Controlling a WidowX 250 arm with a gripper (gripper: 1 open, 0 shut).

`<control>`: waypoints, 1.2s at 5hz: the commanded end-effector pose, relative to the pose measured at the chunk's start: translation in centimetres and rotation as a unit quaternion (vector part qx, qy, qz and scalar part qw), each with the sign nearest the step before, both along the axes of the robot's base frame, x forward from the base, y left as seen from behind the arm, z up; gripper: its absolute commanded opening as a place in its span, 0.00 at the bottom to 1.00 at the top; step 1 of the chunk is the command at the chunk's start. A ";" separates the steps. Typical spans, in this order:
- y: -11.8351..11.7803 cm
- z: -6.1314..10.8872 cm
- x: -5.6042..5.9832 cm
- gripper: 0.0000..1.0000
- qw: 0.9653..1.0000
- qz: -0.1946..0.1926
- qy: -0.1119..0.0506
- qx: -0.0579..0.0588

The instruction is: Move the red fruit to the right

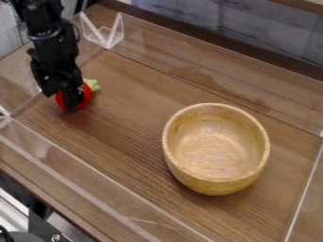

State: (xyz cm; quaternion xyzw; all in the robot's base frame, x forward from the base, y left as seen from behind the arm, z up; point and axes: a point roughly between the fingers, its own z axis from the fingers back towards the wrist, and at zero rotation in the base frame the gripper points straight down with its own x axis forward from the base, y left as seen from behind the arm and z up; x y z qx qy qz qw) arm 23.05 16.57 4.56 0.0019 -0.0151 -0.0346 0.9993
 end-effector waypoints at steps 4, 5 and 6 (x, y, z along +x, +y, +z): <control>-0.3 2.2 2.9 1.00 0.988 0.152 -0.036 -0.008; 0.8 2.4 3.9 1.00 0.990 0.140 -0.035 -0.009; 1.9 2.4 4.7 1.00 0.991 0.132 -0.032 -0.008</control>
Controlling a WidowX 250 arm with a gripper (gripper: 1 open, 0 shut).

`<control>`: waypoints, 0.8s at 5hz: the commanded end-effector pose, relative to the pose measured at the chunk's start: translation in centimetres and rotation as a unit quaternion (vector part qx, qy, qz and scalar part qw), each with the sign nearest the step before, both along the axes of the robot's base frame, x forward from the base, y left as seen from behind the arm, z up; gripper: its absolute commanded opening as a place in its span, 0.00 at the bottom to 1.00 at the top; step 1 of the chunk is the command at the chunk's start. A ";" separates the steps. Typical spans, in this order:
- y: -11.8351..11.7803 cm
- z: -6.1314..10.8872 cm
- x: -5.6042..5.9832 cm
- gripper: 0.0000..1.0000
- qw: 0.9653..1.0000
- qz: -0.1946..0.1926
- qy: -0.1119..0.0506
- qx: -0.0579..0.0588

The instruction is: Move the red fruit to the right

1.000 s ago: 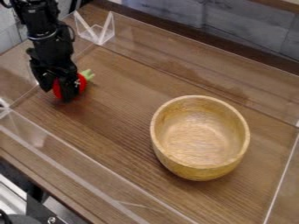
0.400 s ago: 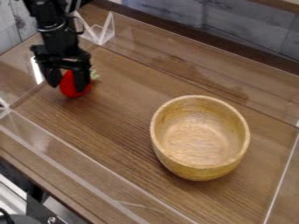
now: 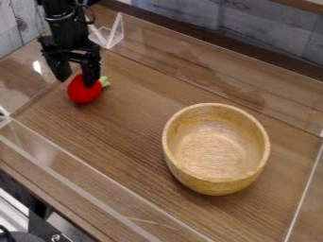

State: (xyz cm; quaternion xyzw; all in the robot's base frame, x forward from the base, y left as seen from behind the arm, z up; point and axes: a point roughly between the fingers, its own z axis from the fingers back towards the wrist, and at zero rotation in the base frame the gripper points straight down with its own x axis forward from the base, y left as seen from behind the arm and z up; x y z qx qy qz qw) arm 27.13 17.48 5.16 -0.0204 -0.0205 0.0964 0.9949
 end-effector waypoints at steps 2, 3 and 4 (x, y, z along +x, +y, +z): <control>0.5 -1.6 0.3 1.00 0.999 0.021 -0.015 0.022; -0.3 -2.0 0.5 0.00 1.000 0.002 -0.015 0.017; -1.3 -2.0 0.5 0.00 1.000 -0.015 -0.012 0.005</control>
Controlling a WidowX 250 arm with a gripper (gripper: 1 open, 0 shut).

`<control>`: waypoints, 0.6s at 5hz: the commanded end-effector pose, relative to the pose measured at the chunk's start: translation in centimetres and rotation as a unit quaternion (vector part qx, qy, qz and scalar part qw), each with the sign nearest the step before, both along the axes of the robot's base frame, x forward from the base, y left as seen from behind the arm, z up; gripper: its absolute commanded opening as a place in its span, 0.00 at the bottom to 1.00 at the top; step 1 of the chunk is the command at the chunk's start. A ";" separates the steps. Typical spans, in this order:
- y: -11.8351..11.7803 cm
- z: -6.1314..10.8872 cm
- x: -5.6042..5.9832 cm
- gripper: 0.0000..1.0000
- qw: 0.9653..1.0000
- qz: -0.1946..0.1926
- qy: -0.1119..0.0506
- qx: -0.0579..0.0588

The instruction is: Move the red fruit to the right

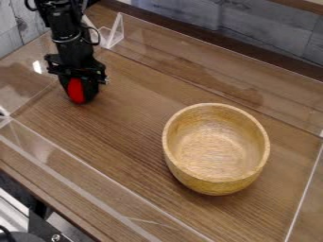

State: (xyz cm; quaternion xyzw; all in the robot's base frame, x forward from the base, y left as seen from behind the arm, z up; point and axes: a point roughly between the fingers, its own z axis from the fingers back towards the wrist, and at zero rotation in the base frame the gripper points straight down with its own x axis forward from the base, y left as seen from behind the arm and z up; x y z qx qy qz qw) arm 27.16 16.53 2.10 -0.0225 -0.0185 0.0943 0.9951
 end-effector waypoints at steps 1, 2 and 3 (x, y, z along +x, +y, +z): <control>-0.6 1.8 0.1 0.00 1.000 -0.012 -0.005 -0.007; -0.8 2.5 -0.1 0.00 1.000 -0.012 0.002 -0.018; 0.3 2.8 -0.6 0.00 1.000 0.009 0.007 -0.029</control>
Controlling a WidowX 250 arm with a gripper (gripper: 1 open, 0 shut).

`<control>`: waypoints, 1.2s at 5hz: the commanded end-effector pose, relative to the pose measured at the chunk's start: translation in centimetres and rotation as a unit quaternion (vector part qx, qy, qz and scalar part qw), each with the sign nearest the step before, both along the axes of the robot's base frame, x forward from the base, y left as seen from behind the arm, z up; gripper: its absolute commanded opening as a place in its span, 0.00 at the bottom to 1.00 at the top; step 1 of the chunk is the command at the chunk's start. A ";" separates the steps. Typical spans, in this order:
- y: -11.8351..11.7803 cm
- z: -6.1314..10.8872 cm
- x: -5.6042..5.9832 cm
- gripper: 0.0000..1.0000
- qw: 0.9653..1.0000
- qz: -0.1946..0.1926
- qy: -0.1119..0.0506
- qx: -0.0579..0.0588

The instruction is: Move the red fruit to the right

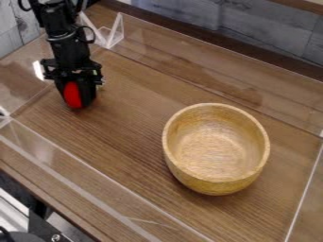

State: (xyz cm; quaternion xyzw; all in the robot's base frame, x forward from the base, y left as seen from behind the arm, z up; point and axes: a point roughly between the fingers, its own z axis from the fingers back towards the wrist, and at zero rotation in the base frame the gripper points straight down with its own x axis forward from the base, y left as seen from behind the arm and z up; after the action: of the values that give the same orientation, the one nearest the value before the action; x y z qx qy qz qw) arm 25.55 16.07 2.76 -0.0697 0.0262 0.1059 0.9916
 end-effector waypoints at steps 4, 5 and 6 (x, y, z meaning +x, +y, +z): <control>-11.9 5.1 9.8 0.00 0.983 -0.162 -0.085 -0.002; -13.6 4.3 11.8 0.00 0.981 -0.176 -0.087 0.000; -13.8 4.5 12.6 0.00 0.982 -0.163 -0.093 0.004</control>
State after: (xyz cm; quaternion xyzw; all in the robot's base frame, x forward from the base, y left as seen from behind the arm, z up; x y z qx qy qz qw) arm 36.93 2.23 5.28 -0.0792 -0.0217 -0.0586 0.9949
